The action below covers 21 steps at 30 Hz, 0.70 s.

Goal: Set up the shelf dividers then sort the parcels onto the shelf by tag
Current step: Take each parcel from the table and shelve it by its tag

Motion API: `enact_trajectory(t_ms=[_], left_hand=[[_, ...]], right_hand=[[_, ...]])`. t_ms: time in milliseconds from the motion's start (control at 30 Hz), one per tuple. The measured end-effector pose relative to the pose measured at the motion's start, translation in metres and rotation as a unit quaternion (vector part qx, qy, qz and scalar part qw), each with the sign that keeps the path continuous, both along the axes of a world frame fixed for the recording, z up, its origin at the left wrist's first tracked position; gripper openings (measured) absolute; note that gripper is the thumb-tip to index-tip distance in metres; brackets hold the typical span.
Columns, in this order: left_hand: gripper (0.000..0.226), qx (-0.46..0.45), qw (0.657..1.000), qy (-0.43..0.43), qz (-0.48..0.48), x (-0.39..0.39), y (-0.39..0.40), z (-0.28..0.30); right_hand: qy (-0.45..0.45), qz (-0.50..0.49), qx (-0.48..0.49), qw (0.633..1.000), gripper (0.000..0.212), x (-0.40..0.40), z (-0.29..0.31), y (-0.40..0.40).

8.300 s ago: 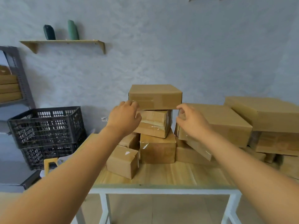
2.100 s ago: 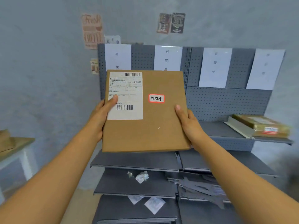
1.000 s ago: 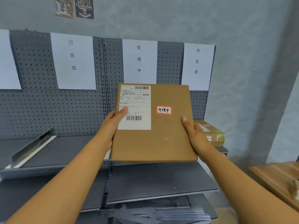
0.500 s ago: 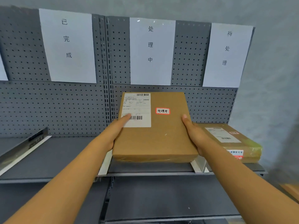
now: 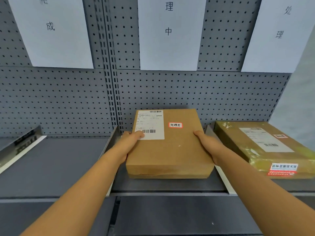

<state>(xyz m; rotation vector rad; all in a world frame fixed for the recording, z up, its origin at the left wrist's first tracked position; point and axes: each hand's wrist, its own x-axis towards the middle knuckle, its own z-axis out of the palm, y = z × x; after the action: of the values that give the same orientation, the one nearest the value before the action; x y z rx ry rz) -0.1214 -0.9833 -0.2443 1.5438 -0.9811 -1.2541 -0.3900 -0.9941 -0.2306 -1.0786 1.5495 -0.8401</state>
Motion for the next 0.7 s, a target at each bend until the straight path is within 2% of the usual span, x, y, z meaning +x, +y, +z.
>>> enact_trajectory(t_ms=[233, 367, 567, 633, 700], left_hand=[[0.052, 0.03, 0.999, -0.032, 0.009, -0.005, -0.022, -0.014], [0.036, 0.045, 0.998, -0.042, 0.001, -0.004, -0.03, -0.013], [0.035, 0.079, 0.995, -0.063, -0.004, -0.001, -0.036, -0.009], [0.039, 0.07, 0.991, -0.11, -0.005, -0.003, -0.036, -0.007], [0.042, 0.018, 0.974, -0.224, 0.0, -0.006, -0.033, -0.004]], right_hand=[[0.025, 0.021, 0.03, 0.999, 0.048, -0.004, -0.028, -0.036], [0.044, 0.06, 0.041, 0.996, 0.048, -0.009, -0.032, -0.051], [0.051, 0.098, 0.053, 0.992, 0.05, -0.009, -0.031, -0.058], [0.135, 0.101, 0.004, 0.986, 0.049, -0.003, -0.027, -0.059], [0.306, 0.098, -0.094, 0.942, 0.052, 0.004, -0.022, -0.06]])
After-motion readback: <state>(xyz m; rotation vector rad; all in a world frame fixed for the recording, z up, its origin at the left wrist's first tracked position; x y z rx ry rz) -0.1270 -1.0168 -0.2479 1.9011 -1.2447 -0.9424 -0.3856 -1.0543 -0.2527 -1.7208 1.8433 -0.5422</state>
